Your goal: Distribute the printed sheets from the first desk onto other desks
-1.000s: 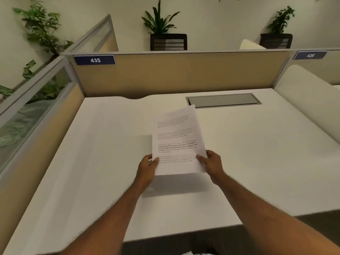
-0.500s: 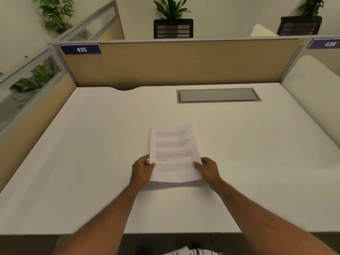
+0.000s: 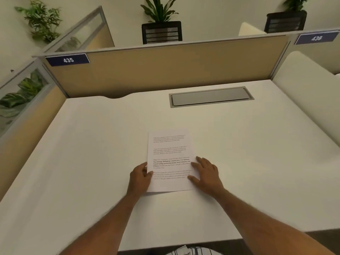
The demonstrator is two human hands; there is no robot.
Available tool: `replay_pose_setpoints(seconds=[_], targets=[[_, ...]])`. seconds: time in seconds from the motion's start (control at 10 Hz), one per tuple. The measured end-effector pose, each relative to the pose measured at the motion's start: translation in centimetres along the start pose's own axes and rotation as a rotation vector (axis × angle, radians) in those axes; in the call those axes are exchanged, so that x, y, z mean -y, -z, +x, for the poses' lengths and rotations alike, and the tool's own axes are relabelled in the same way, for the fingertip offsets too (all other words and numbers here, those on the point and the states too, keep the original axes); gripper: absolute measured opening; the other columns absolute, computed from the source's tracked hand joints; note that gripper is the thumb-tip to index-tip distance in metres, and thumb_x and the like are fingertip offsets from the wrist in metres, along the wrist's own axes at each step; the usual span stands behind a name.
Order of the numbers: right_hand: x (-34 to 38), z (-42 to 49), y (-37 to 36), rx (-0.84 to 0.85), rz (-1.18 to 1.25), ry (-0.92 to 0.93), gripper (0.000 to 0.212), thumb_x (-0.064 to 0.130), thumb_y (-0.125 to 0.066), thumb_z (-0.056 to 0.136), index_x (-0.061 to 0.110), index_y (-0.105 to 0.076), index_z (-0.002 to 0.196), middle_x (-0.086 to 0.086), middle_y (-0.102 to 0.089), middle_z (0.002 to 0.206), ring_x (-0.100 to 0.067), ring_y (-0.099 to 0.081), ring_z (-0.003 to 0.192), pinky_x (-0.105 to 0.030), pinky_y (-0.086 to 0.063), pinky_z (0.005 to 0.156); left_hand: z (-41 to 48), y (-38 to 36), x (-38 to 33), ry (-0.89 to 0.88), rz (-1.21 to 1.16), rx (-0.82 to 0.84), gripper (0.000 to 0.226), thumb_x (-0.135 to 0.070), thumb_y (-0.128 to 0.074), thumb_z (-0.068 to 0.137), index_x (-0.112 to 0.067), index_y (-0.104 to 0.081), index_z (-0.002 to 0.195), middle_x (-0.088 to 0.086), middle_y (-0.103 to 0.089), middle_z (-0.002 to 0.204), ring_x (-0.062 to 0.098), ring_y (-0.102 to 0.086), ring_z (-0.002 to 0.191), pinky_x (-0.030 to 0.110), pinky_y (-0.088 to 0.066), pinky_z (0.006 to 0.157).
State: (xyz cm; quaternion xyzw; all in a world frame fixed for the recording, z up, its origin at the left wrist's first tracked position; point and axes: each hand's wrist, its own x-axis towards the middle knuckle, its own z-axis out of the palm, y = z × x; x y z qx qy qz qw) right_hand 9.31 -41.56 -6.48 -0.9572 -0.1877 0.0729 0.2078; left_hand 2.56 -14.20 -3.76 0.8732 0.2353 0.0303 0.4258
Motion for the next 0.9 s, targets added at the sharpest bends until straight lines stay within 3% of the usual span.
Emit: replay_pose_setpoints(seconds=[0.1,0.2,0.5,0.7,0.9], targets=[[-0.1,-0.5,-0.7,-0.038,-0.021,0.012,0.063,0.060,-0.047,0.092,0.030,-0.039,0.148,0.003,-0.019,0.163,-0.018,-0.013,0.151,-0.039,-0.011,0.119,0.2,0.5,1.3,-0.163,0.230,0.049,0.062,-0.031,-0.068,0.090,-0.015,-0.046,0.145,0.005,-0.048,0.143,0.022,-0.050,0.123,0.035,-0.040,0.104],[0.1,-0.9,-1.2,-0.073,-0.017,0.018,0.063,0.060,-0.047,0.093,0.029,-0.040,0.147,0.003,-0.020,0.163,-0.018,-0.011,0.152,-0.040,-0.010,0.121,0.8,1.2,2.6,-0.260,0.492,0.196,0.070,-0.057,-0.056,0.090,-0.030,-0.034,0.151,-0.007,-0.020,0.163,0.021,-0.019,0.148,0.042,-0.018,0.119],[0.4,-0.9,-1.4,-0.053,-0.035,-0.003,0.062,0.059,-0.045,0.094,0.030,-0.037,0.148,0.005,-0.015,0.164,-0.015,-0.006,0.152,-0.037,-0.002,0.121,0.9,1.3,3.3,-0.318,0.639,0.212,0.072,-0.065,-0.046,0.091,-0.032,-0.029,0.153,-0.008,-0.014,0.165,0.019,-0.015,0.150,0.039,-0.015,0.118],[0.4,-1.2,-1.0,-0.025,0.003,-0.003,0.068,0.059,-0.043,0.095,0.028,-0.025,0.153,0.007,-0.014,0.164,-0.011,-0.003,0.152,-0.034,-0.001,0.121,0.9,2.1,3.3,-0.355,0.673,0.246,0.074,-0.065,-0.042,0.093,-0.030,-0.021,0.155,-0.007,-0.012,0.165,0.015,-0.015,0.150,0.038,-0.015,0.117],[-0.2,-1.2,0.4,-0.056,0.140,-0.028,0.075,0.060,-0.050,0.092,0.022,-0.027,0.153,0.005,-0.021,0.162,-0.010,-0.018,0.149,-0.028,-0.013,0.121,1.6,4.9,3.5,-0.334,0.711,0.192,0.078,-0.070,-0.034,0.092,-0.030,-0.018,0.156,-0.004,-0.009,0.166,0.014,-0.011,0.151,0.038,-0.012,0.120]])
